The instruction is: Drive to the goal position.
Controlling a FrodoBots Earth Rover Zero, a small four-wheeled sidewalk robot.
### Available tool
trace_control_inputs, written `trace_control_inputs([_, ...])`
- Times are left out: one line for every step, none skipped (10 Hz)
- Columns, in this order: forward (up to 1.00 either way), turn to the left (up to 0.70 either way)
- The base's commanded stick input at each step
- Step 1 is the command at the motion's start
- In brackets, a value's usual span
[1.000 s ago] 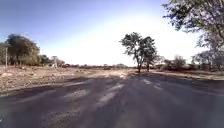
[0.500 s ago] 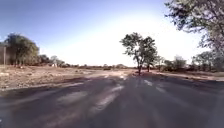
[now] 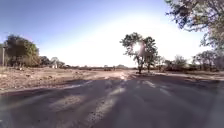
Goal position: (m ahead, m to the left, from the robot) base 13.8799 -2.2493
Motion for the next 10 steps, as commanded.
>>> trace_control_inputs([0.5, 0.0])
trace_control_inputs([0.5, 0.0])
trace_control_inputs([0.5, 0.08])
trace_control_inputs([0.5, 0.12])
trace_control_inputs([0.5, 0.15])
trace_control_inputs([0.5, 0.04])
trace_control_inputs([0.5, 0.01])
trace_control_inputs([0.5, 0.0])
trace_control_inputs([0.5, 0.0])
trace_control_inputs([0.5, 0.0])
